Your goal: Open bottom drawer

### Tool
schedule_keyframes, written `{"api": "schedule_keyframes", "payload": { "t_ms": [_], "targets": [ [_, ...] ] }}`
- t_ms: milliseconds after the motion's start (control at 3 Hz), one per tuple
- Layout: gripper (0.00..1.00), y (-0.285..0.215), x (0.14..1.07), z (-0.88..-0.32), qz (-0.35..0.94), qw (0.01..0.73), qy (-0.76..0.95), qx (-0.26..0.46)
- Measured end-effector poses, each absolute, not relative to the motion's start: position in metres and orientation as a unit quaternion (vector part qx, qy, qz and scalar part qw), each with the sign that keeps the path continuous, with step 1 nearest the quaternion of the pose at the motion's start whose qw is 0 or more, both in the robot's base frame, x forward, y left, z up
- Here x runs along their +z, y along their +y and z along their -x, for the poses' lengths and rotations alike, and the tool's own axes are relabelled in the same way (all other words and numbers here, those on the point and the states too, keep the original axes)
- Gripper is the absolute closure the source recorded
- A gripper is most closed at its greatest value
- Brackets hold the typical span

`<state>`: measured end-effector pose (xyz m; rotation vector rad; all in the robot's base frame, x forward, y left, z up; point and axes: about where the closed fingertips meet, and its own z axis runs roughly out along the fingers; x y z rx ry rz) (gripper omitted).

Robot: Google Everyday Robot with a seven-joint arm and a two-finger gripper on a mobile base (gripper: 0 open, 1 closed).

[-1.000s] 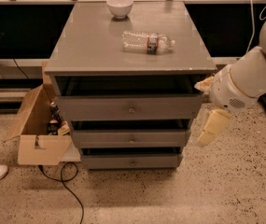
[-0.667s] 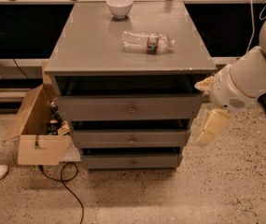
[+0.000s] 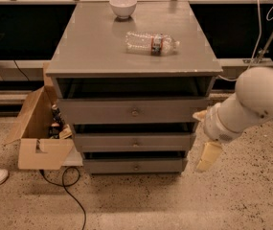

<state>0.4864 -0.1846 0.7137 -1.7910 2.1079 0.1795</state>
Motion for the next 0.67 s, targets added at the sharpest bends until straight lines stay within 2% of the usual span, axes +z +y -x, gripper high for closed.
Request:
{"api": "schedule_keyframes", "payload": {
  "t_ms": [667],
  "targets": [
    [0.0, -0.183, 0.612, -0.497, 0.641, 0.188, 0.737, 0.101]
  ]
}}
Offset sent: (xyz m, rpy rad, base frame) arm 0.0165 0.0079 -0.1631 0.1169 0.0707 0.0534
